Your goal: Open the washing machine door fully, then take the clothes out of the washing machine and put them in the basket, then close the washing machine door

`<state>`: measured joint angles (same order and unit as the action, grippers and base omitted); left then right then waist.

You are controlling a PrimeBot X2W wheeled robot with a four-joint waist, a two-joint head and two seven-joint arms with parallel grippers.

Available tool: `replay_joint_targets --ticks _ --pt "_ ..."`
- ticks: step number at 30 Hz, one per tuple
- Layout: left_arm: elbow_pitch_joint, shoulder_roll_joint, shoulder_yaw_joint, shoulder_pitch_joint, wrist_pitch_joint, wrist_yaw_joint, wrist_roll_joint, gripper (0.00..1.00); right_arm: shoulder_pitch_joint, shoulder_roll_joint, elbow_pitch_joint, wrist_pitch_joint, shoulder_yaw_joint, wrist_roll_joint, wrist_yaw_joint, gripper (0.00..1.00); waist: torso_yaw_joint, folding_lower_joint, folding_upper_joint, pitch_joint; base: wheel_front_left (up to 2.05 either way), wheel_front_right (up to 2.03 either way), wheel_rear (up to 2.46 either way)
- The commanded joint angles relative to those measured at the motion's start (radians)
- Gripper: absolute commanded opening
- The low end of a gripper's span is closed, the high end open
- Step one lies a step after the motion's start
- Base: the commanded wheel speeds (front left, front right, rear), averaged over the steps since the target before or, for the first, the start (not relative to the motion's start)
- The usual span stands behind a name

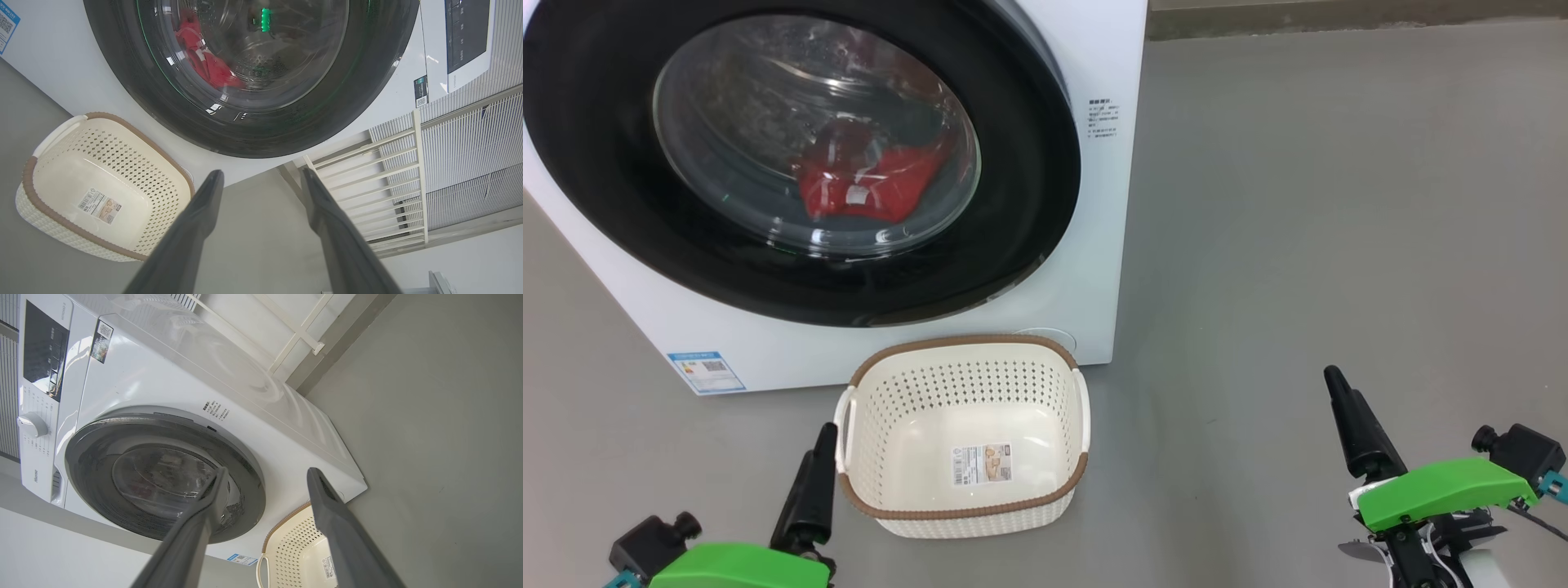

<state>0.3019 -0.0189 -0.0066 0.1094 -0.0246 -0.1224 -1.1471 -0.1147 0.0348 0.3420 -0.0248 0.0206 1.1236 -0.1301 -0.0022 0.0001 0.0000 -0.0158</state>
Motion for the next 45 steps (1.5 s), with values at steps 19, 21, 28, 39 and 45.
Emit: replay_joint_targets --ticks 19,21,28,39,45 --pt "-0.046 -0.019 -0.032 0.087 -0.064 0.024 0.267 1.0 -0.086 0.007 -0.027 -0.065 -0.044 -0.283 0.0 1.0 -0.002 -0.0001 0.0 0.0 0.0 0.0 0.0" --pt "-0.046 -0.019 -0.036 0.091 -0.07 0.027 0.291 1.0 -0.089 0.008 -0.027 -0.071 -0.05 -0.308 0.0 1.0 -0.002 -0.0001 0.0 0.001 0.0 0.0 0.0" --pt "-0.051 -0.021 -0.051 0.109 -0.091 0.033 0.371 1.0 -0.106 0.008 -0.028 -0.091 -0.067 -0.391 0.0 1.0 0.002 -0.0001 0.0 0.0 0.0 0.0 0.0" --pt "-0.067 -0.023 -0.069 0.137 -0.124 0.044 0.5 1.0 -0.138 0.01 -0.026 -0.124 -0.092 -0.523 0.0 1.0 0.007 -0.0001 0.0 -0.017 0.0 0.0 0.0" --pt "-0.065 -0.024 -0.076 0.148 -0.138 0.046 0.561 1.0 -0.146 0.011 -0.018 -0.139 -0.096 -0.58 0.0 1.0 0.008 -0.0001 0.0 -0.01 0.0 0.0 0.0"
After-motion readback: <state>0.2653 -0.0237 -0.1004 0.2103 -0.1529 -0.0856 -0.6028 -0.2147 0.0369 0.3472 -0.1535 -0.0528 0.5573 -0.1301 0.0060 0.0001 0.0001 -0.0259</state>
